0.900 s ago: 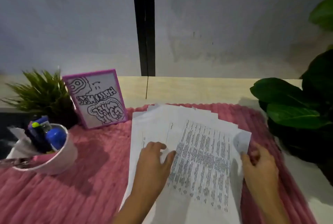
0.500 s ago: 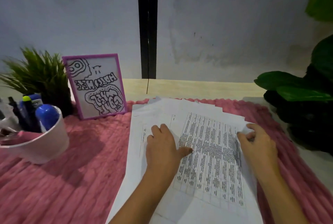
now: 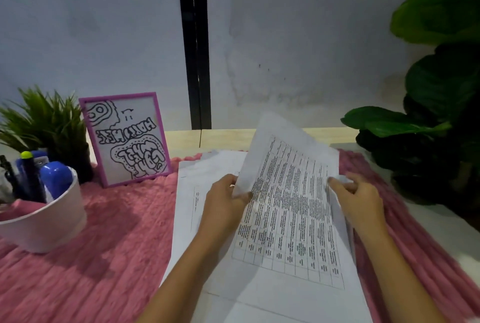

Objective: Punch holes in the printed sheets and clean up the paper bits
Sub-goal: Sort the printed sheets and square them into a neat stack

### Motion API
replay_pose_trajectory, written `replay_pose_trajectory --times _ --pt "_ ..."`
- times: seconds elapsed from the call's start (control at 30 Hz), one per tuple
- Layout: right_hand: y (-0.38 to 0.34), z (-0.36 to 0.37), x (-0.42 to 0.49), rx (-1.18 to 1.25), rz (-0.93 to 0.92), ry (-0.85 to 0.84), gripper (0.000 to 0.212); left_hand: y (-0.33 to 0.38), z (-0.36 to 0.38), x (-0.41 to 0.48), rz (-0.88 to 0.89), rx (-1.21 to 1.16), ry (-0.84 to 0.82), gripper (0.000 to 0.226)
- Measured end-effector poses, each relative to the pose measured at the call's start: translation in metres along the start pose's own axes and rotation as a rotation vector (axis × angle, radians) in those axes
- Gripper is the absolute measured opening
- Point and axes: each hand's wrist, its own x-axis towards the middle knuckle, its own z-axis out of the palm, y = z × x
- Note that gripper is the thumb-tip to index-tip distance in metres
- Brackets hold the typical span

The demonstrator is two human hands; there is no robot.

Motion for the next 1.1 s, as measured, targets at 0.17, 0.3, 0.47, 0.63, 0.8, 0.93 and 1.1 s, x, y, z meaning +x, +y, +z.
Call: replay_pose_trajectory --times 0.17,0.3,0.47,0.63,0.8,0.93,1.1 --pt "-0.011 -0.012 0.001 0.5 0.174 -0.112 0.019 0.006 0.001 -0.006 -0.035 -0.182 -0.128 0.012" --pt "-0.007 -0.029 0.005 0.433 0.266 -0.208 0.021 -0.005 0.007 -0.002 0.113 0.294 -0.084 0.034" --pt "0.004 -0.049 0.012 0.2 0.268 -0.233 0.021 -0.016 0.009 0.001 0.054 0.907 -0.032 0.053" --pt "0.007 -0.039 0.009 0.171 0.25 -0.201 0.018 -0.019 0.008 0.005 0.036 0.984 -0.029 0.058" --pt "0.005 -0.027 0.007 0.213 0.149 -0.255 0.022 -0.014 0.004 0.009 0.004 0.766 0.017 0.067" --pt "0.006 -0.022 0.011 0.23 0.15 -0.284 0.019 -0.014 -0.016 0.022 -0.137 0.463 0.095 0.09" --pt "0.009 -0.015 0.014 0.254 0.186 -0.301 0.025 -0.019 -0.034 0.042 -0.307 0.25 -0.003 0.077"
